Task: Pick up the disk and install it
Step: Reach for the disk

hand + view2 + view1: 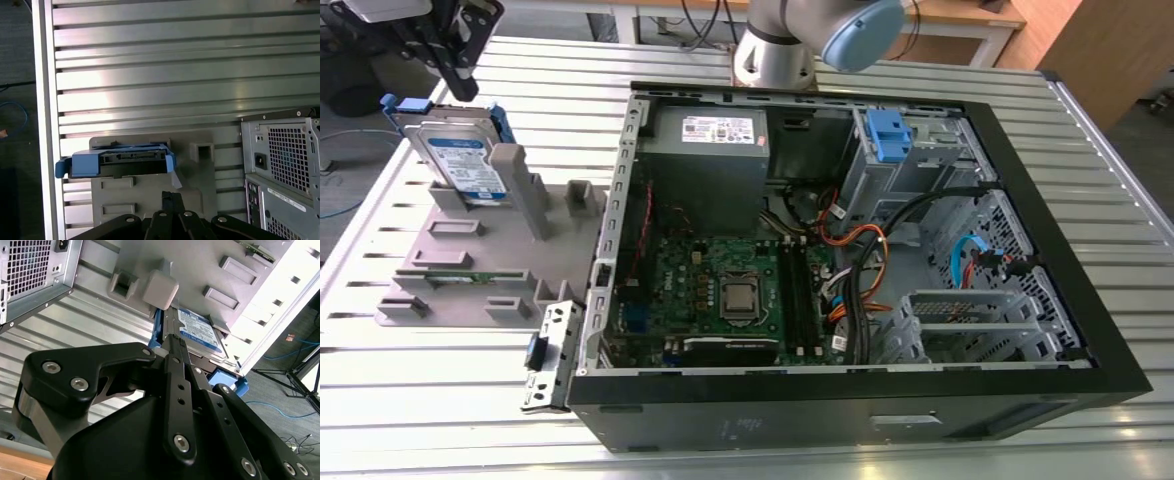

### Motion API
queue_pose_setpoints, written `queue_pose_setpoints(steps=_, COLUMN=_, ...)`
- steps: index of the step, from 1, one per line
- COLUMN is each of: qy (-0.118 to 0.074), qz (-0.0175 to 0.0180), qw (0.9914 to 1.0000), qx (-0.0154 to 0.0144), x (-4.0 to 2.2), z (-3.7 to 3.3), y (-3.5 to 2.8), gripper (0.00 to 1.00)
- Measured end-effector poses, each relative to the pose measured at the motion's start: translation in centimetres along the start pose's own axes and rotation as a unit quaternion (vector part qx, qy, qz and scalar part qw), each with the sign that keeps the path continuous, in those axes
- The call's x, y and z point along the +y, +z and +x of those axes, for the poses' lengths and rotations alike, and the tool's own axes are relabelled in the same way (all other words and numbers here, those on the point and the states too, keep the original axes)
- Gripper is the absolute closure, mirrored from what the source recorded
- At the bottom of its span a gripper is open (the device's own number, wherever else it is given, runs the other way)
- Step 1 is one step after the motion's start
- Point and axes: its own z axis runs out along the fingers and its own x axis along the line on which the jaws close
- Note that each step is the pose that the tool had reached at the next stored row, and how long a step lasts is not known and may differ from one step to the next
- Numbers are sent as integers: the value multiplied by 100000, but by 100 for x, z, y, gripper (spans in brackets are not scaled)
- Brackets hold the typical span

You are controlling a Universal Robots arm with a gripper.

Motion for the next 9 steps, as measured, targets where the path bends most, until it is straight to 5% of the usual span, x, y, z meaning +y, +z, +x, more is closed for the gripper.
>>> queue_pose_setpoints(steps=9, qy=4, qz=-5, qw=100000, qx=-5, x=35, z=142, y=32, gripper=89)
